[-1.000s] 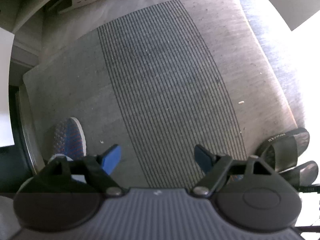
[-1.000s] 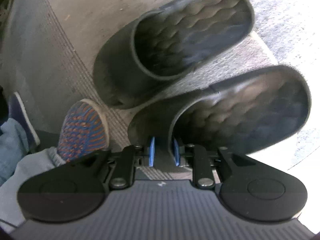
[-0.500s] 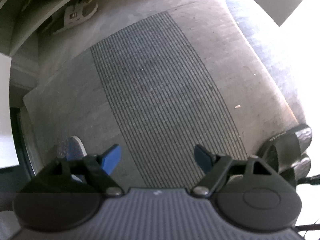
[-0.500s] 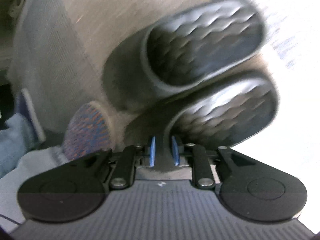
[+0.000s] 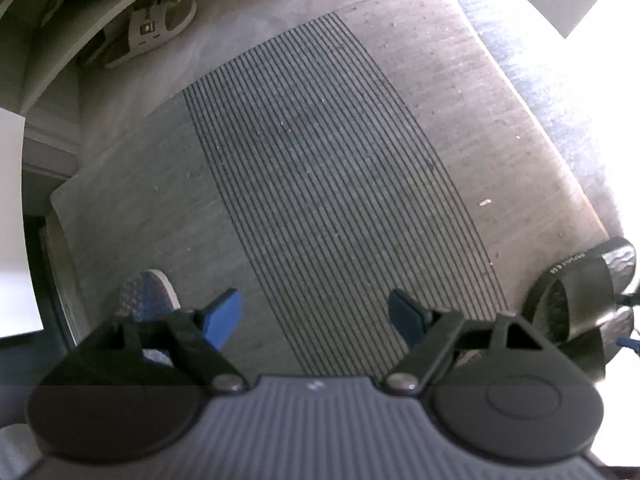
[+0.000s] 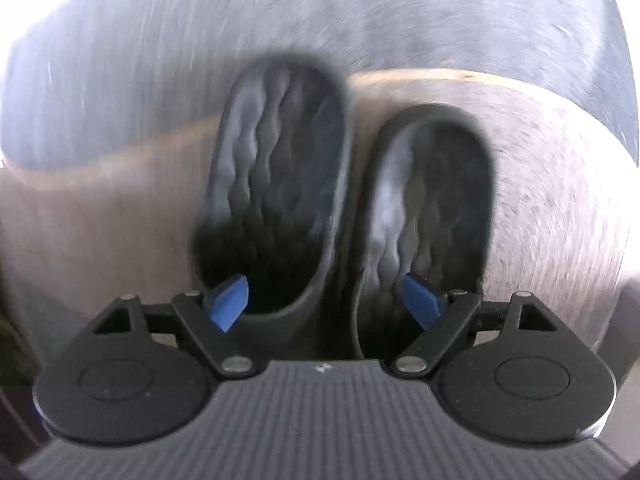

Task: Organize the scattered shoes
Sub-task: 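Grasp both black slides at their heels with the right gripper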

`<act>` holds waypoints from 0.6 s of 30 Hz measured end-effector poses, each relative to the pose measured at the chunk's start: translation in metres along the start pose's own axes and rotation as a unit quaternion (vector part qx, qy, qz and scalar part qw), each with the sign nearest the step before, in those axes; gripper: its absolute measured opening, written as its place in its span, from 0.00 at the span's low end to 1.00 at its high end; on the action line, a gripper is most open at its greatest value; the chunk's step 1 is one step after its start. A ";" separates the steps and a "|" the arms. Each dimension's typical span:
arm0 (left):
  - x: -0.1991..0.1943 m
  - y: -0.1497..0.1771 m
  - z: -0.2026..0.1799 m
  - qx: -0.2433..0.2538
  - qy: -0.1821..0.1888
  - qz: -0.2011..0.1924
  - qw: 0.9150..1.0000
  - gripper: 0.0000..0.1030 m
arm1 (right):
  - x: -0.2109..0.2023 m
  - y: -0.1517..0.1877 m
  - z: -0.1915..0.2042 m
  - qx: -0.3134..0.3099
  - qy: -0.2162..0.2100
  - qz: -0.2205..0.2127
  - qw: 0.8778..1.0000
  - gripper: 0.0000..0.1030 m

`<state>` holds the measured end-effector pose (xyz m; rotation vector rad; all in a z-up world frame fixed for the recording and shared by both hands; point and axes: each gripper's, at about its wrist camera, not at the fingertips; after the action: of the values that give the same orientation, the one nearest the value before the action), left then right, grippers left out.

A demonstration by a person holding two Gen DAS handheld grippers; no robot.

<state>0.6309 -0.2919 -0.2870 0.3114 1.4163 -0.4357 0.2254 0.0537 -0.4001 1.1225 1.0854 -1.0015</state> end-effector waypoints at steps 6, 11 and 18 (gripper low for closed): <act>-0.001 -0.003 0.003 -0.006 0.018 0.016 1.000 0.80 | 0.018 -0.003 0.023 -0.092 0.036 0.052 0.994 0.83; -0.004 -0.005 0.003 -0.004 0.022 0.013 1.000 0.80 | 0.039 -0.001 0.013 -0.062 0.016 0.140 0.988 0.83; 0.002 -0.003 0.001 0.000 0.011 0.020 1.000 0.80 | 0.044 0.018 -0.002 0.030 -0.005 0.091 0.995 0.85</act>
<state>0.6301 -0.2953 -0.2883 0.3453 1.4299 -0.4011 0.2509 0.0557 -0.4407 1.2403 0.9323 -0.8984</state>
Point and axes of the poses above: each gripper's, at about its wrist camera, not at the fingertips, and x roughly the way its jaws point, z to its left, y to its underside, and after that the axes turned 1 degree about -y, right-handed
